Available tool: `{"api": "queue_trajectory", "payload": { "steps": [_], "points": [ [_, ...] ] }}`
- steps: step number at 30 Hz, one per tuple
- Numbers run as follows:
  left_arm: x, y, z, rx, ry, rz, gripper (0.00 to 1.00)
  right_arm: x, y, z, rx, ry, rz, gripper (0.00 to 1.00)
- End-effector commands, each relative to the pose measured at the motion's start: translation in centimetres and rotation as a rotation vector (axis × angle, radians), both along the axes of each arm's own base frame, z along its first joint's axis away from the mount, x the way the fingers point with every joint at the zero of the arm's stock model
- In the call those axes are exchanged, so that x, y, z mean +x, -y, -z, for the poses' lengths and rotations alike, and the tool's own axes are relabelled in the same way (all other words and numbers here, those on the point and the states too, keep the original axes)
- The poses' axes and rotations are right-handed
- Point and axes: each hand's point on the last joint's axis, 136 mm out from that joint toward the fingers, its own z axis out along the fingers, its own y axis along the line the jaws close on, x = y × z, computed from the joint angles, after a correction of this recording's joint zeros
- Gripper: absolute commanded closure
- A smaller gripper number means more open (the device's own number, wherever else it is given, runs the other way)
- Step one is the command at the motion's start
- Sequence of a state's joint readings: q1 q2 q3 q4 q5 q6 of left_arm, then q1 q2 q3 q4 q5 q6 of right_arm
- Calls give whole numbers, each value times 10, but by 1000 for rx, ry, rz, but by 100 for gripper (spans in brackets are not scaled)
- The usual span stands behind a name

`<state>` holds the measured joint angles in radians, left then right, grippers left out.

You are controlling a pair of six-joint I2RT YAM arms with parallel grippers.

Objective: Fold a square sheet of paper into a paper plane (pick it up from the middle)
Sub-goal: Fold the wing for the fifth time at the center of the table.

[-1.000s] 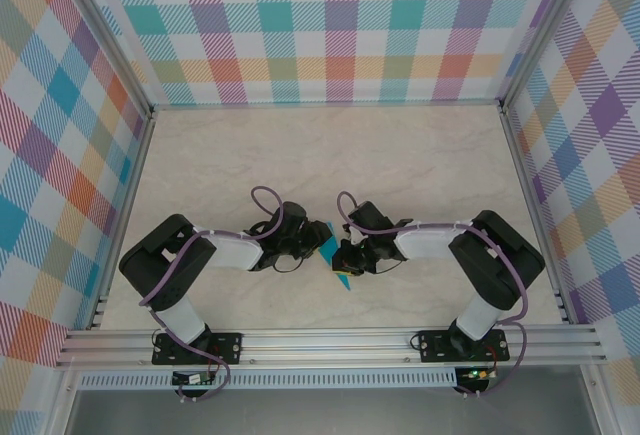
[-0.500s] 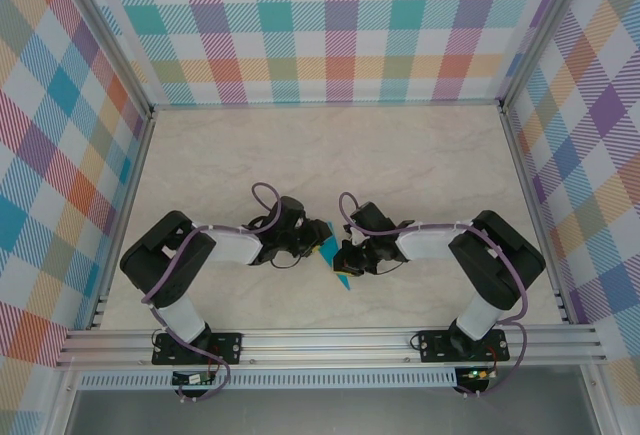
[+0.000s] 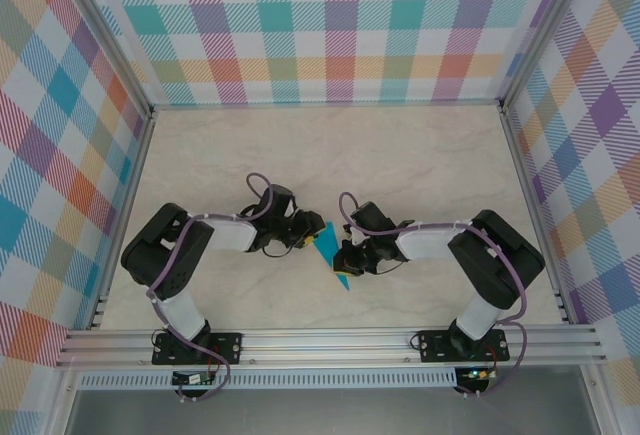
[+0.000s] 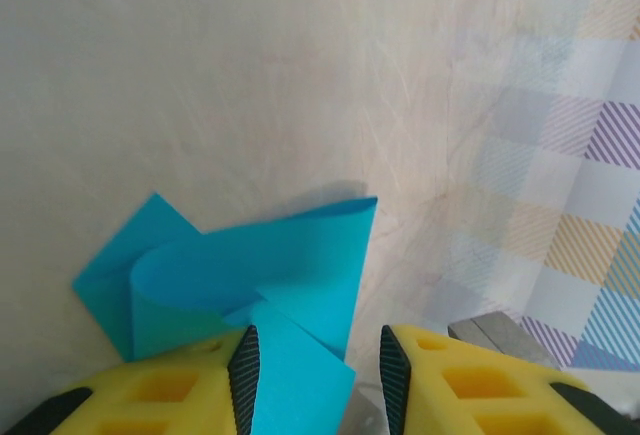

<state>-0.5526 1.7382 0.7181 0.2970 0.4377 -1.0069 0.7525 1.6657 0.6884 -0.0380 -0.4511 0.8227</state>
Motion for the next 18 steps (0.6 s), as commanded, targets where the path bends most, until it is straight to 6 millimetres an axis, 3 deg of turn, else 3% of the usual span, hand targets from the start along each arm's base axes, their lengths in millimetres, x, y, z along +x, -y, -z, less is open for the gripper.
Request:
{"api": "queue_trajectory", "payload": {
  "steps": [1,5,10,18],
  "points": [
    [23,-59,30,216,13,-150,60,-35,36,41,-180,-137,-15,92],
    [33,-68,28,212,16,-172,60,-35,35,40,-173,-136,-22,91],
    [46,-77,13,227,37,-172,59,-35,34,39,-168,-136,-28,91],
    [48,-92,-9,222,62,-189,59,-31,27,37,-147,-127,-24,91]
  ]
}}
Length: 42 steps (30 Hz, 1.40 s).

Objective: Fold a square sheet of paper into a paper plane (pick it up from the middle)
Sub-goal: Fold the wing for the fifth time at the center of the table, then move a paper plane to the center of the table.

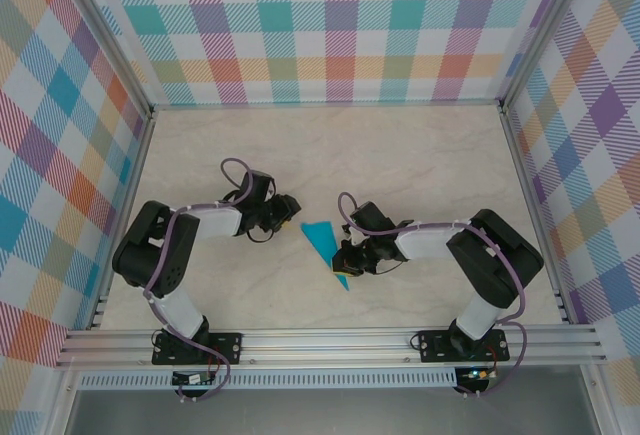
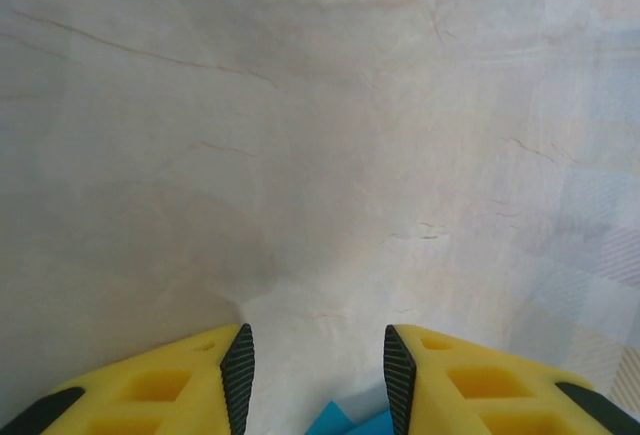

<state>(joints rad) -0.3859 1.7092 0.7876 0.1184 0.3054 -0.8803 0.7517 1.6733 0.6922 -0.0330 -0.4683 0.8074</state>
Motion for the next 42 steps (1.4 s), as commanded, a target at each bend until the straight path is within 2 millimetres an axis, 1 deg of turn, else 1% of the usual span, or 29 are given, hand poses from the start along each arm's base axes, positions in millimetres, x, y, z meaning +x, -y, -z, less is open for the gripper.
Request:
{"api": "queue_trajectory", "payload": {
  "steps": [1,3,5,7,8,9,11,13,15,17,19,21,23,27,32,34,36,40,42],
  "points": [
    [-4,-18,-15,36,22,-26,58,-29,28,36,-155,-126,-8,91],
    [-7,-18,-29,10,49,-33,58,-25,23,31,-133,-117,-4,89],
    [-14,-17,-43,-17,68,-32,58,-19,13,20,-76,-93,-1,86],
    [-23,-16,-52,-31,73,-23,57,-11,0,-2,2,-49,0,81],
    [-28,-14,-57,-34,77,-15,57,-7,-3,-13,26,-18,3,80],
    [-35,-13,-60,-28,74,-7,56,-2,-3,-26,42,25,11,78],
    [-50,-14,-60,20,39,1,53,9,4,-47,34,107,37,73],
    [-64,-14,-60,91,12,13,44,21,22,-62,0,174,89,68],
    [-79,-11,-57,161,-23,36,39,32,45,-64,-43,197,157,63],
    [-90,-4,-52,223,-49,66,34,41,67,-60,-64,191,227,57],
    [-96,6,-49,286,-72,99,32,47,78,-55,-53,166,271,56],
    [-100,20,-50,344,-74,142,30,49,83,-52,-48,158,291,52],
    [-101,36,-50,390,-73,182,29,50,86,-48,-68,154,301,51],
    [-100,60,-42,449,-102,233,28,50,82,-46,-44,149,299,47],
    [-98,70,-28,482,-141,240,28,50,67,-50,26,146,240,44],
    [-95,71,-28,487,-141,234,29,50,61,-52,40,147,212,43],
    [-96,68,-27,502,-148,231,33,50,55,-53,46,149,182,42],
    [-101,52,-21,531,-171,204,48,49,38,-55,63,149,116,42],
    [-104,47,-21,519,-166,186,53,48,31,-54,64,152,88,42]
  ]
}}
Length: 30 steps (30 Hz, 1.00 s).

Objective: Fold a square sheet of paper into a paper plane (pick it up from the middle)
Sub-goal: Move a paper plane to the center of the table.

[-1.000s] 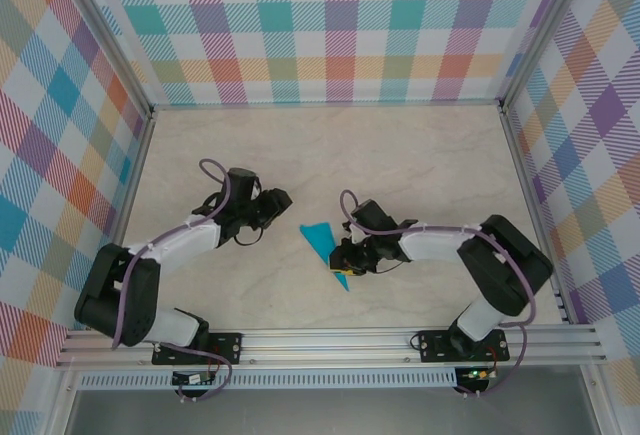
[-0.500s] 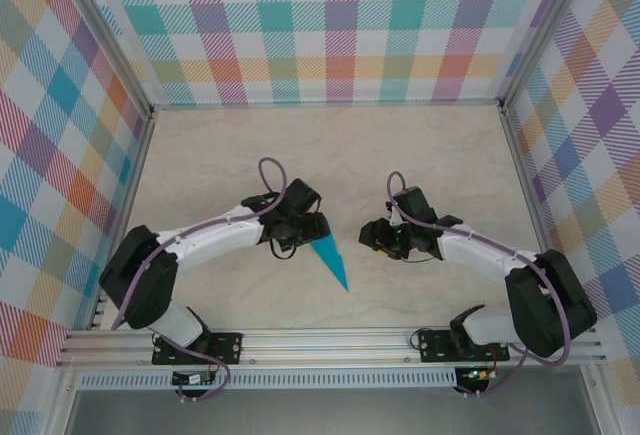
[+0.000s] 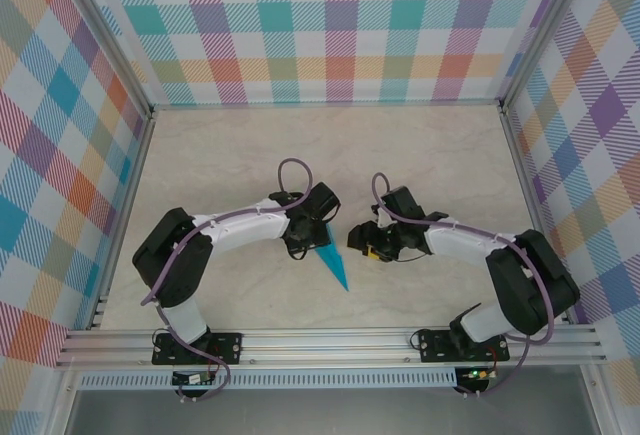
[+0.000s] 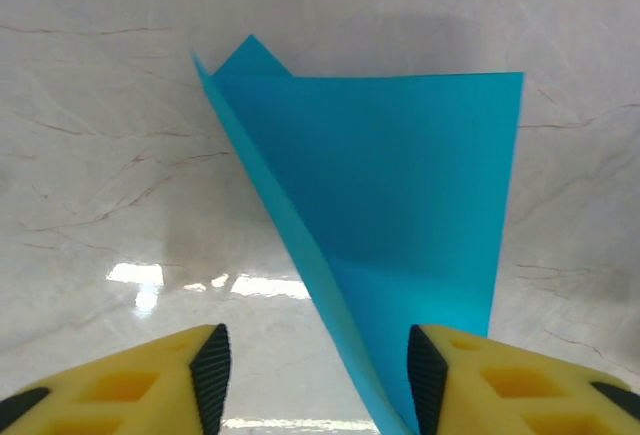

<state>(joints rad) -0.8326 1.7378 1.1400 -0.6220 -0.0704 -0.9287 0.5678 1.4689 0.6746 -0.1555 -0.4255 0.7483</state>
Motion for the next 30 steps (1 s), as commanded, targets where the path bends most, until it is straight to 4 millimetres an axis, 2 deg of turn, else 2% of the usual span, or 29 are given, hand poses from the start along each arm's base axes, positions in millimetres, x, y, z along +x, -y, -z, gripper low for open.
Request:
{"api": "queue_trajectory", "payload": {
  "steps": [1,5,15,30],
  "points": [
    [-6,-18,-5,14,13,-38,56,2,-21,-11,37,39,-88,42],
    [-8,-25,-7,-11,34,-54,60,-2,-37,-9,41,25,-145,42],
    [-11,-26,1,-13,17,-48,61,-6,-52,8,8,-13,-209,43],
    [-11,-25,5,-24,17,-51,61,-21,-66,-6,73,31,-304,50]
  ]
}}
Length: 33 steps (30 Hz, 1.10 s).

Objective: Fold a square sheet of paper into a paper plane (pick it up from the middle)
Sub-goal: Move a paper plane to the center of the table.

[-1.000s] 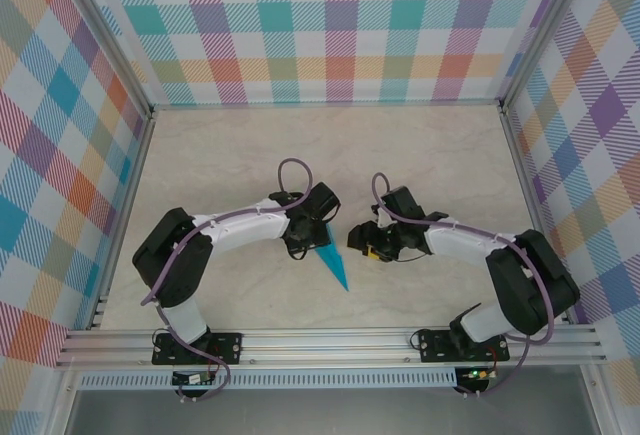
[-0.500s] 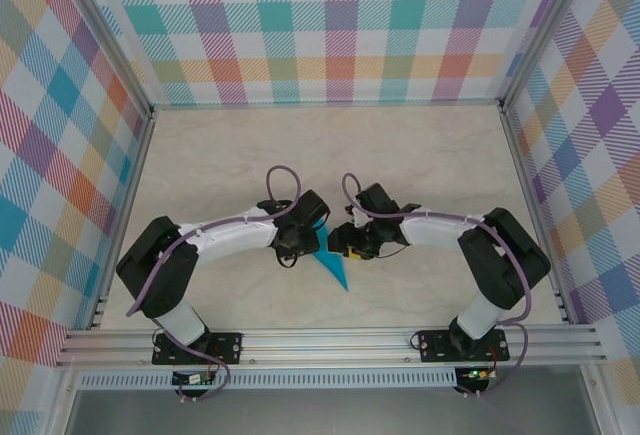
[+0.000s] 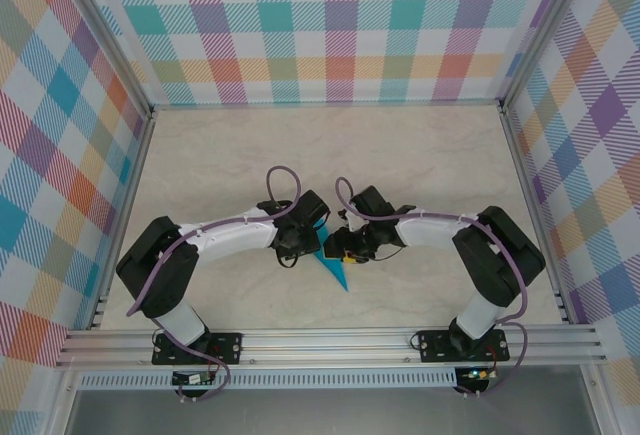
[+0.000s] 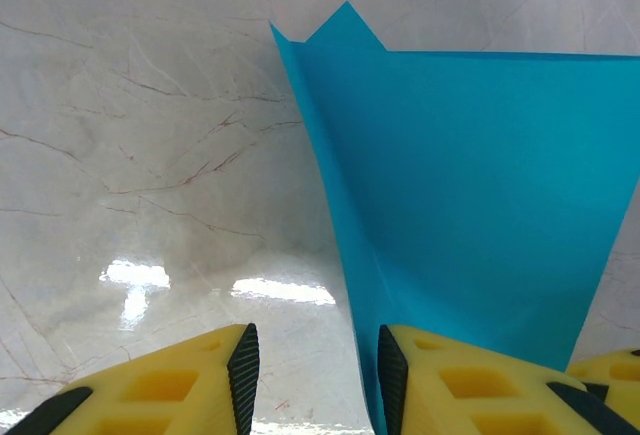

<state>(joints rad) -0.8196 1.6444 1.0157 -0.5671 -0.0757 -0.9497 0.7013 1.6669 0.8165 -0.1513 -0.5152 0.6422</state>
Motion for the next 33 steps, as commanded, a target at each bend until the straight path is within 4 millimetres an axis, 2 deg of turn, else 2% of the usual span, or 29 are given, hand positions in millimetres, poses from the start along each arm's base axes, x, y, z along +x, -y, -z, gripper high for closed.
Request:
{"api": "queue_trajectory", "payload": {
  "steps": [1,10,25,29,33],
  "points": [
    [0,-4,1,-9,1,-18,61,-2,-9,-14,35,44,-54,52],
    [0,-4,1,-20,6,-21,61,-3,-2,4,-61,49,-48,55],
    [0,-3,-6,-52,32,-32,62,-3,-4,10,-93,55,-68,60],
    [-1,-5,-10,-70,49,-36,62,-4,-4,14,-130,58,-79,67],
    [1,-9,-22,-97,96,-49,61,-1,-4,11,-154,74,-76,80]
  ]
}}
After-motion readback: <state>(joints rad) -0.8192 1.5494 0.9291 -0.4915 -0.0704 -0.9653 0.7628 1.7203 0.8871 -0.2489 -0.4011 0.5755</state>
